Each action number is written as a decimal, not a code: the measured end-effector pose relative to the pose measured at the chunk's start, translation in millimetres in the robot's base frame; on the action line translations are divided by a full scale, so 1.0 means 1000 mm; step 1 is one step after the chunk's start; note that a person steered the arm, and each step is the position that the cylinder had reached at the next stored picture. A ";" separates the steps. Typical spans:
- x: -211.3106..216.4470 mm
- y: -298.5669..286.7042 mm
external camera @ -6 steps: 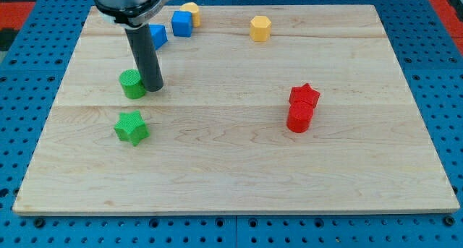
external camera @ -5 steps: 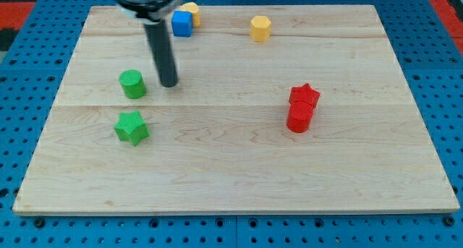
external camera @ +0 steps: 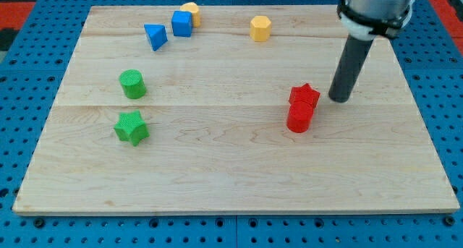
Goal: Move the red circle to the bottom of the green star
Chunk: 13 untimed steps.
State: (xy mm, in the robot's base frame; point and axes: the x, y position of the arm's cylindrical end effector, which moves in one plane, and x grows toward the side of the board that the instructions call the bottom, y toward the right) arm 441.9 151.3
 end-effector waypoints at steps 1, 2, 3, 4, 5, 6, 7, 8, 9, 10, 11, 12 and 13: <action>0.022 -0.067; 0.038 -0.113; 0.059 -0.114; 0.080 -0.107; 0.090 -0.084; 0.106 -0.064; 0.123 -0.106; 0.122 -0.172; 0.115 -0.198; 0.096 -0.197; 0.109 -0.234; 0.113 -0.221; 0.125 -0.207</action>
State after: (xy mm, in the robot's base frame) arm 566.9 -55.2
